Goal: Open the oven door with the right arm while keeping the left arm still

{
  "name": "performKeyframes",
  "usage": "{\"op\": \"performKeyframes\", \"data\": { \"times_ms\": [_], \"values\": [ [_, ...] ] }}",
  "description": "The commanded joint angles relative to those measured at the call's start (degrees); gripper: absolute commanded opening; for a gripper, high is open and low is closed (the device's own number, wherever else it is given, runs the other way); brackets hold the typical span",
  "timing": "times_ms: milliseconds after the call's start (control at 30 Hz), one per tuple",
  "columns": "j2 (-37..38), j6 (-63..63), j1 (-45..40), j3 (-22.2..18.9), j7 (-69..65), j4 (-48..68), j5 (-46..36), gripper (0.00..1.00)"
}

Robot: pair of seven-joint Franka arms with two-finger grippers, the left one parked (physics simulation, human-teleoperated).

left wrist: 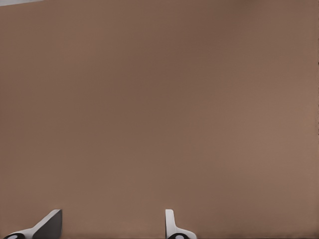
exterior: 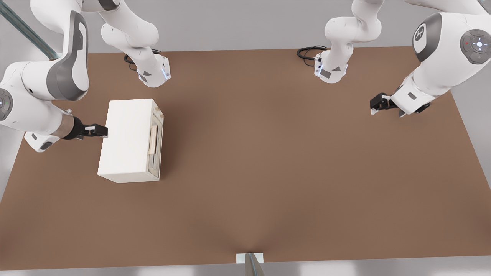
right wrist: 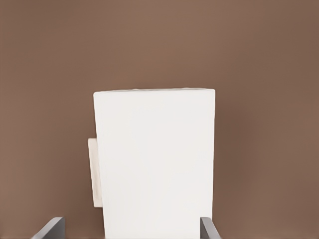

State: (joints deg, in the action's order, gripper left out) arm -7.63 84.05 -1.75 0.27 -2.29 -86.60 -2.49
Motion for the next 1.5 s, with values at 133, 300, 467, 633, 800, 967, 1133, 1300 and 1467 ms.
{"op": "performKeyframes", "data": {
  "times_ms": [133,300,467,633,800,967,1133,1300,1467],
  "values": [
    [-1.5,-0.6,3.2,0.5,-1.9,0.2,0.8,1.00],
    [-6.9,-1.2,20.7,0.5,3.5,0.6,12.7,0.21],
    [-10.0,-2.6,28.0,0.5,6.2,-2.7,26.5,0.21],
    [-13.5,-2.6,28.9,0.5,9.8,-4.8,32.2,0.21],
    [-13.2,-2.4,30.0,0.5,12.4,-8.1,31.5,0.21],
    [-12.8,0.4,30.5,0.6,12.4,-12.5,31.3,0.21],
    [-12.6,2.2,30.1,0.6,12.4,-14.9,31.4,0.21],
    [-13.4,2.7,30.2,0.6,12.4,-15.0,31.3,0.21],
    [-13.2,4.1,29.8,0.5,12.4,-17.1,31.4,0.21]
  ]
}}
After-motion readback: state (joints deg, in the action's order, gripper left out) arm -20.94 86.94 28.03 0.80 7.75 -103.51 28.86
